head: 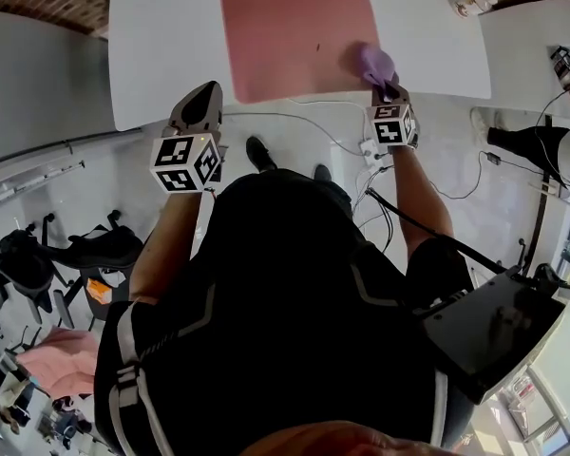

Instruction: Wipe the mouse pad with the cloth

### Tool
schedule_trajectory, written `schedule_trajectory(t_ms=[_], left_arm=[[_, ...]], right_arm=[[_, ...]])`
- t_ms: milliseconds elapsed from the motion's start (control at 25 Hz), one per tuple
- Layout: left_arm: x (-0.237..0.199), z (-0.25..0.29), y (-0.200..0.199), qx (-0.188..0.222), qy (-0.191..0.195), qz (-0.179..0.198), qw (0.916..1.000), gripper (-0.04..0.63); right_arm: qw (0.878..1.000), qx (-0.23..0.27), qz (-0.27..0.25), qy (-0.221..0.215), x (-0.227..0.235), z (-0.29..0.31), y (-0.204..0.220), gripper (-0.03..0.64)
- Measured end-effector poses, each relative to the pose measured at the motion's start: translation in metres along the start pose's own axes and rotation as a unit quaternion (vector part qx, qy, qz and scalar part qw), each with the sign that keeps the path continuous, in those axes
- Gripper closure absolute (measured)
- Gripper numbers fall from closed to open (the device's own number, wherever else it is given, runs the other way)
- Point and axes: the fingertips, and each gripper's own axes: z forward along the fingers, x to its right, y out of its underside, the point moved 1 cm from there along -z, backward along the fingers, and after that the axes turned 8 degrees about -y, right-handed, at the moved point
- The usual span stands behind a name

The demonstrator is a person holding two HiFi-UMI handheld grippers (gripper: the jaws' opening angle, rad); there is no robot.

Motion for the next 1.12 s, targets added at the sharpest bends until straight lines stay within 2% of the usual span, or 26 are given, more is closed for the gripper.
schedule_trajectory(t_ms=[240,560,920,1120], left_arm=[[-0.001,0.001,0.001,0.002,0.005,-0.004,1.0000,0.594],[-0.009,0.001,0.004,0.000,0.004,-0.006,1.0000,0.594],[-0.013,0.005,0.004,-0.001,0.002,-0.003,1.0000,0.594],[-0.015,0.011,0.006,-0.007,-0.003,-0.004,1.0000,0.594]], right_arm=[[0.999,-0.016,-0.006,-0.031,-0.018,0.007,0.002,0.565],[0.998,-0.010,0.000,-0.057,-0.047,0.009,-0.007,0.564],[0.994,0.002,0.053,-0.096,-0.076,0.013,-0.021,0.563],[0.991,0.007,0.057,-0.119,-0.089,0.013,-0.032,0.563]])
